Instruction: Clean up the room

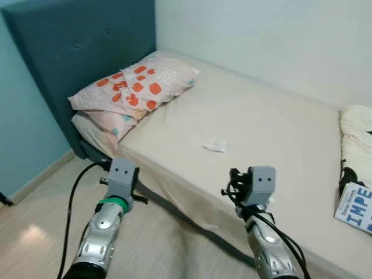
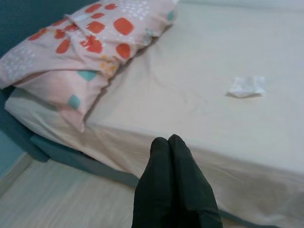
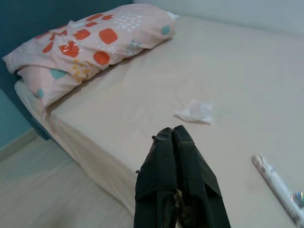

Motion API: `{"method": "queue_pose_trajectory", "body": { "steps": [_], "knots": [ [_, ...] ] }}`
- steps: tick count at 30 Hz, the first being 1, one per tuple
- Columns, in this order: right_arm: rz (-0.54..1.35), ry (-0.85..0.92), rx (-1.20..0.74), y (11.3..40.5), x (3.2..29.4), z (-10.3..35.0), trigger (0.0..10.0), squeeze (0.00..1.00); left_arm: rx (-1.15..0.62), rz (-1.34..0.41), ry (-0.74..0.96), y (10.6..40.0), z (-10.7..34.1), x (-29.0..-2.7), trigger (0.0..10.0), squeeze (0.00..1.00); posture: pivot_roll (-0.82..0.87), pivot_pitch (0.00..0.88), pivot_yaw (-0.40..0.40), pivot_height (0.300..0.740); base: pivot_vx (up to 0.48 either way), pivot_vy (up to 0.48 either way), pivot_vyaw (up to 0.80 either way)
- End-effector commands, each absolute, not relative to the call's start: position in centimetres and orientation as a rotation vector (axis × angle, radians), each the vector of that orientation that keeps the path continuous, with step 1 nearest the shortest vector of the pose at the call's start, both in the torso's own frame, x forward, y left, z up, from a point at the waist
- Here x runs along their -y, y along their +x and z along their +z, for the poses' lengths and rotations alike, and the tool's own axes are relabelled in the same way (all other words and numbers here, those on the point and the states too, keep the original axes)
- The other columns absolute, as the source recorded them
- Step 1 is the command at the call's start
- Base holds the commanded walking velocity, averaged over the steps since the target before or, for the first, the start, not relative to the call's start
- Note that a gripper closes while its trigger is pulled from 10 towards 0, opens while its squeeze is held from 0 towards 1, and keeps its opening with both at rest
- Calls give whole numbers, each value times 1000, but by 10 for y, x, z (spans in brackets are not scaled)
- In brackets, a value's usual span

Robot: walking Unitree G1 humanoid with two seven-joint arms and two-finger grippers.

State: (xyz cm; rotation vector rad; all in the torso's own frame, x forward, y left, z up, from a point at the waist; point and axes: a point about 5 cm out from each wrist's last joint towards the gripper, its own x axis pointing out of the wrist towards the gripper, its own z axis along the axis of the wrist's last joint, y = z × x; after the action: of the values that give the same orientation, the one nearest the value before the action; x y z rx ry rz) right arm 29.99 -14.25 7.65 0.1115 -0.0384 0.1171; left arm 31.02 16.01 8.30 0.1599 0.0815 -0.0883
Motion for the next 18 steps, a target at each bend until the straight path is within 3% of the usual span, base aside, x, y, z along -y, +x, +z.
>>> {"method": "queue_pose_trajectory", "body": {
  "steps": [1, 18],
  "knots": [
    [129, 112, 37, 298, 140, 75, 10000, 0, -122, -78, 163, 306, 74, -164, 10000, 0, 3, 0, 19, 740, 0, 0, 0],
    [134, 110, 40, 299, 139, 75, 10000, 0, -118, -81, 166, 306, 74, -164, 10000, 0, 6, 0, 19, 740, 0, 0, 0]
  ]
}}
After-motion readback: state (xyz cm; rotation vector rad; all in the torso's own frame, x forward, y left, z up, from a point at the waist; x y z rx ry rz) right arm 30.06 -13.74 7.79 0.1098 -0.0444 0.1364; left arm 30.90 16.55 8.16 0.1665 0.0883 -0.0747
